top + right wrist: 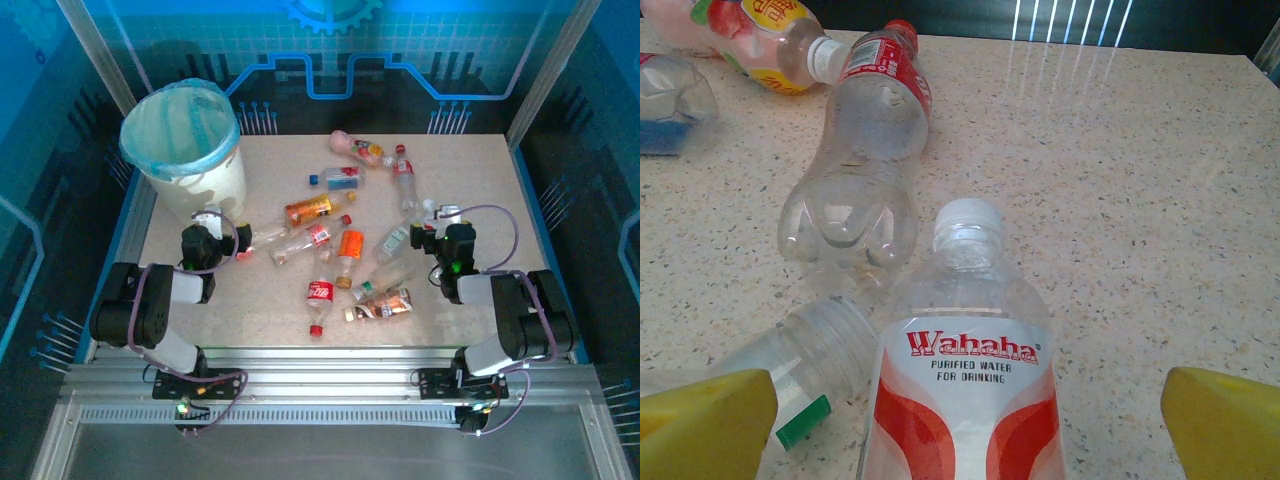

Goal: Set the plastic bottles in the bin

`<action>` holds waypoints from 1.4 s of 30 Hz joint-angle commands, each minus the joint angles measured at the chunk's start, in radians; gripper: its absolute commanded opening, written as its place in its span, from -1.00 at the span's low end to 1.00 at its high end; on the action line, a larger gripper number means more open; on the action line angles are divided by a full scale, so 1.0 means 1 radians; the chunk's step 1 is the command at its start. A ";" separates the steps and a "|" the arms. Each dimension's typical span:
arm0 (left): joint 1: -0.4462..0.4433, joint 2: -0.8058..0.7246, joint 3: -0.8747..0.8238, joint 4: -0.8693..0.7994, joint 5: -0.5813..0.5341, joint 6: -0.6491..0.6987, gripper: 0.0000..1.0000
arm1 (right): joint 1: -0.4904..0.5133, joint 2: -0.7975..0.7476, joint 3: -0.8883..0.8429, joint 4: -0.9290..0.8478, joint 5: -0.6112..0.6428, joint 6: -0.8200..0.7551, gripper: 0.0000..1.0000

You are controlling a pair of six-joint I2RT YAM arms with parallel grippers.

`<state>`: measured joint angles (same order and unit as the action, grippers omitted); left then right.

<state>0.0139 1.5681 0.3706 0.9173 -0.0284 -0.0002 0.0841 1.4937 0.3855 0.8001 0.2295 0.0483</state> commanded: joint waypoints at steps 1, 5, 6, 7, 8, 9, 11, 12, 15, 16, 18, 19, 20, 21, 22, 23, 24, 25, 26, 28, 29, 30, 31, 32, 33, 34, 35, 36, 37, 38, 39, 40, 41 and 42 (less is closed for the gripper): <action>0.000 -0.016 0.012 0.007 0.025 0.003 0.98 | -0.003 0.008 0.018 0.007 0.019 -0.001 1.00; -0.002 -0.024 -0.005 0.035 0.046 0.015 0.98 | -0.003 0.007 0.017 0.009 0.020 -0.001 1.00; -0.002 -0.040 -0.021 0.056 0.059 0.019 0.98 | -0.001 0.005 0.015 0.016 0.020 -0.004 1.00; -0.003 -0.071 -0.044 0.069 0.068 0.022 0.98 | -0.001 -0.009 0.020 -0.008 0.032 0.001 1.00; -0.002 -0.112 -0.061 0.067 0.074 0.024 0.98 | -0.005 -0.030 0.023 -0.034 0.020 0.005 1.00; -0.011 -0.179 -0.088 0.057 0.085 0.035 0.98 | -0.004 -0.047 0.014 -0.026 0.005 -0.007 1.00; -0.040 -0.336 -0.123 -0.031 0.084 0.054 0.98 | 0.005 -0.127 0.024 -0.122 0.038 -0.003 1.00; -0.057 -0.429 -0.124 -0.118 0.083 0.048 0.98 | 0.004 -0.176 0.039 -0.203 0.043 0.011 1.00; -0.120 -0.652 -0.104 -0.361 0.054 0.029 0.95 | 0.000 -0.280 0.093 -0.401 0.042 0.064 1.00; -0.142 -0.705 -0.104 -0.397 0.042 0.013 0.93 | -0.001 -0.305 0.117 -0.470 0.036 0.088 0.99; -0.174 -0.788 -0.091 -0.458 0.048 -0.020 0.89 | 0.001 -0.320 0.193 -0.646 0.012 0.118 0.96; -0.195 -0.816 -0.074 -0.497 0.056 -0.037 0.86 | 0.002 -0.314 0.241 -0.738 0.003 0.131 0.94; -0.215 -0.836 -0.053 -0.539 0.061 -0.045 0.84 | 0.003 -0.301 0.293 -0.820 -0.006 0.145 0.93; -0.239 -0.850 -0.023 -0.596 0.059 -0.055 0.81 | 0.002 -0.279 0.350 -0.908 -0.023 0.158 0.93; -0.265 -0.857 0.013 -0.645 0.055 -0.067 0.81 | 0.000 -0.252 0.408 -0.986 -0.047 0.165 0.93; -0.287 -0.857 0.043 -0.692 0.057 -0.072 0.78 | 0.001 -0.224 0.456 -1.048 -0.071 0.166 0.92; -0.314 -0.851 0.079 -0.740 0.057 -0.083 0.77 | 0.002 -0.191 0.524 -1.111 -0.095 0.162 0.92; -0.345 -0.841 0.118 -0.782 0.052 -0.086 0.76 | 0.003 -0.152 0.578 -1.165 -0.113 0.164 0.94; -0.371 -0.830 0.149 -0.811 0.043 -0.089 0.76 | 0.003 -0.119 0.618 -1.208 -0.129 0.166 0.95; -0.430 -0.794 0.218 -0.859 0.028 -0.099 0.77 | 0.005 -0.042 0.712 -1.273 -0.165 0.159 0.95; -0.456 -0.773 0.250 -0.877 0.028 -0.097 0.77 | 0.006 -0.006 0.749 -1.291 -0.174 0.156 0.95; -0.485 -0.744 0.290 -0.907 0.028 -0.084 0.77 | 0.006 0.037 0.793 -1.306 -0.178 0.154 0.95; -0.512 -0.711 0.335 -0.946 0.021 -0.059 0.78 | 0.005 0.078 0.843 -1.328 -0.182 0.152 0.95; -0.536 -0.679 0.379 -0.981 0.001 -0.034 0.77 | 0.005 0.125 0.892 -1.359 -0.182 0.151 0.96; -0.557 -0.644 0.430 -1.020 -0.023 -0.005 0.78 | 0.004 0.179 0.960 -1.403 -0.177 0.151 0.96; -0.573 -0.603 0.473 -1.052 -0.039 0.020 0.78 | 0.005 0.225 1.018 -1.442 -0.171 0.150 0.96; -0.585 -0.560 0.529 -1.083 -0.051 0.042 0.79 | 0.004 0.279 1.082 -1.488 -0.166 0.147 0.97; -0.590 -0.519 0.585 -1.107 -0.058 0.053 0.79 | 0.005 0.329 1.146 -1.528 -0.162 0.144 0.96; -0.589 -0.482 0.630 -1.120 -0.054 0.055 0.80 | 0.004 0.375 1.192 -1.556 -0.159 0.144 0.96; -0.591 -0.443 0.676 -1.133 -0.049 0.057 0.80 | 0.004 0.418 1.240 -1.578 -0.160 0.142 0.96; -0.591 -0.404 0.726 -1.149 -0.044 0.058 0.81 | 0.004 0.458 1.280 -1.590 -0.161 0.143 0.96; -0.592 -0.370 0.773 -1.169 -0.040 0.055 0.81 | 0.004 0.487 1.310 -1.595 -0.164 0.145 0.96; -0.593 -0.330 0.826 -1.195 -0.040 0.045 0.81 | 0.004 0.519 1.344 -1.604 -0.168 0.145 0.96; -0.593 -0.291 0.873 -1.222 -0.035 0.035 0.81 | 0.004 0.556 1.380 -1.610 -0.173 0.145 0.96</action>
<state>-0.5728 1.2098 1.1278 -0.1852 -0.0490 0.0242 0.0845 1.9789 1.6821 -0.6899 0.0734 0.1875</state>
